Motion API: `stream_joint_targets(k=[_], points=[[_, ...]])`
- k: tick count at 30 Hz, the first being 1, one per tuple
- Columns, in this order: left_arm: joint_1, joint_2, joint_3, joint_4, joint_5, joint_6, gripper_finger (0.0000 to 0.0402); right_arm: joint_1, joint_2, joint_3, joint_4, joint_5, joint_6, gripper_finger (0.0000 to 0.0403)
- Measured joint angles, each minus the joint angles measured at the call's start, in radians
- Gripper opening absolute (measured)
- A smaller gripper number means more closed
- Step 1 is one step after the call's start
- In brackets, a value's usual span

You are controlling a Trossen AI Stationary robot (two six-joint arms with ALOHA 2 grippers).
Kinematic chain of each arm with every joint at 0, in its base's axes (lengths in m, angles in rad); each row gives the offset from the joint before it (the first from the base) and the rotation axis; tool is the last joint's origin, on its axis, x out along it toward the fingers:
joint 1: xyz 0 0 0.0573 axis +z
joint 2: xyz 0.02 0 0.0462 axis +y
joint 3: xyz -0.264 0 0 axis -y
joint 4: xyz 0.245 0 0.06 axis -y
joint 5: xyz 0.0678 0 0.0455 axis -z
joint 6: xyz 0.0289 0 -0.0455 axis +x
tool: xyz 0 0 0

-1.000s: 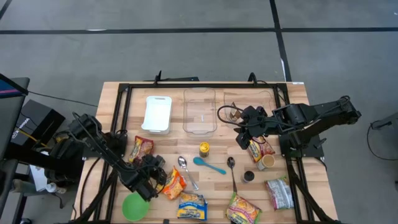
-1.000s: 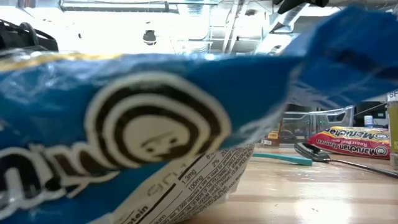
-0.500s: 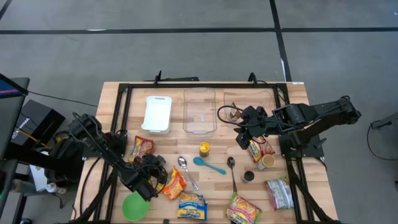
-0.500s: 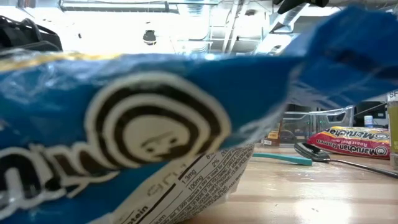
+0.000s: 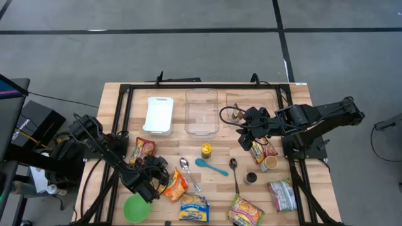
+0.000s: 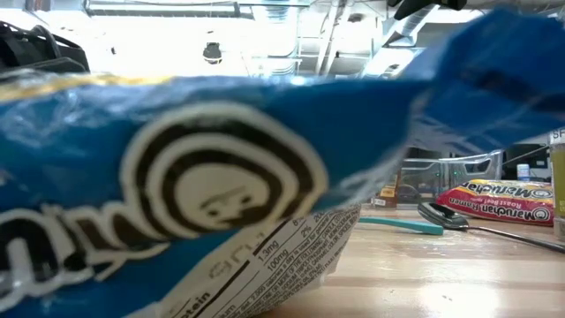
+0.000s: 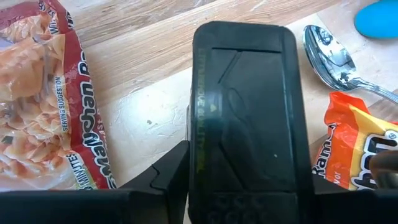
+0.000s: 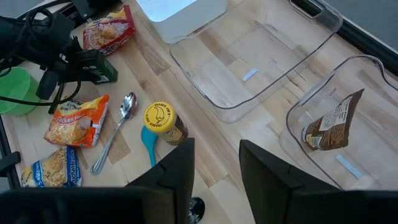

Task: Pick & Place Food Item
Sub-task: Put the black spice can into the right transparent bin

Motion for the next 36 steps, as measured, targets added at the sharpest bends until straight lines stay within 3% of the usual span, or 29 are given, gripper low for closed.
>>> stream_joint_targets(k=[9, 16, 26, 36], points=[[0.000, -0.005, 0.000, 0.014, 0.001, -0.003, 0.0133, 0.000, 0.000, 0.000, 0.000, 0.000, 0.000, 0.0120], [0.002, -0.108, 0.000, 0.028, 0.004, 0.064, 0.0125, -0.017, 0.000, 0.000, 0.000, 0.000, -0.009, 0.0120], [0.047, -0.403, 0.000, 0.071, 0.001, 0.374, 0.0125, -0.058, 0.000, 0.000, 0.000, -0.002, -0.012, 0.0120], [0.144, -0.658, 0.000, 0.313, 0.001, 0.844, 0.0124, -0.063, 0.000, 0.000, 0.002, -0.037, -0.038, 0.0120]])
